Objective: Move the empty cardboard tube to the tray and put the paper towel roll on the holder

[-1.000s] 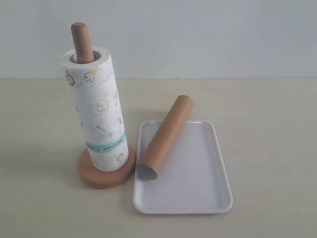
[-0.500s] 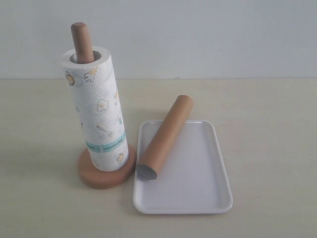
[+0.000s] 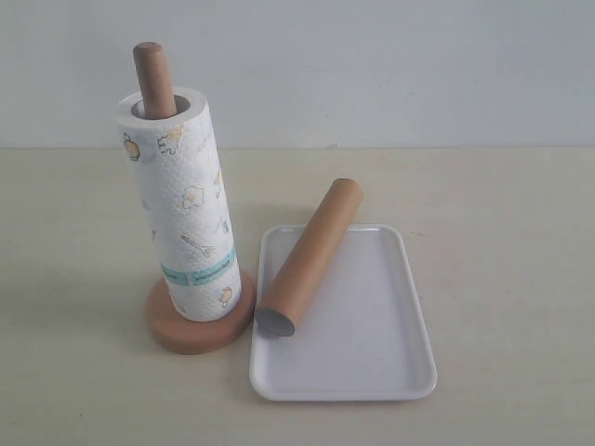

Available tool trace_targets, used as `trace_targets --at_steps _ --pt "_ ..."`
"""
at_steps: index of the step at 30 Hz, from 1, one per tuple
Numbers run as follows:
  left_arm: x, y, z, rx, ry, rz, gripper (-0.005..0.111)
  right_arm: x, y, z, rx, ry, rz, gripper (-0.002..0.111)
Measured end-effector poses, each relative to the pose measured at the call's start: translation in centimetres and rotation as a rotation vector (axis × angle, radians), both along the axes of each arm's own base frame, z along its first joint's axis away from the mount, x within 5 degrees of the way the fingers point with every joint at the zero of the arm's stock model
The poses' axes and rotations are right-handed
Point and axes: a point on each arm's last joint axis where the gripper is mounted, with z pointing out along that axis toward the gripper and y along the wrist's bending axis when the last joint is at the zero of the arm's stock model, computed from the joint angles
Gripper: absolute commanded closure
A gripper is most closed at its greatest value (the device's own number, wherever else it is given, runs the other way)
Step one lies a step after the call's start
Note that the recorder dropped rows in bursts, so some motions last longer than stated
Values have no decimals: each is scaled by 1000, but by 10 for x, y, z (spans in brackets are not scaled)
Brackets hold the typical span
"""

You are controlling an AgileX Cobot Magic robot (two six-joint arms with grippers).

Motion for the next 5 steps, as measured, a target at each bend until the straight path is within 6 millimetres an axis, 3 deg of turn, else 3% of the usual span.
trace_targets --at_steps 5 --pt "0 0 0 0 0 0 103 0 0 0 0 1 0 107"
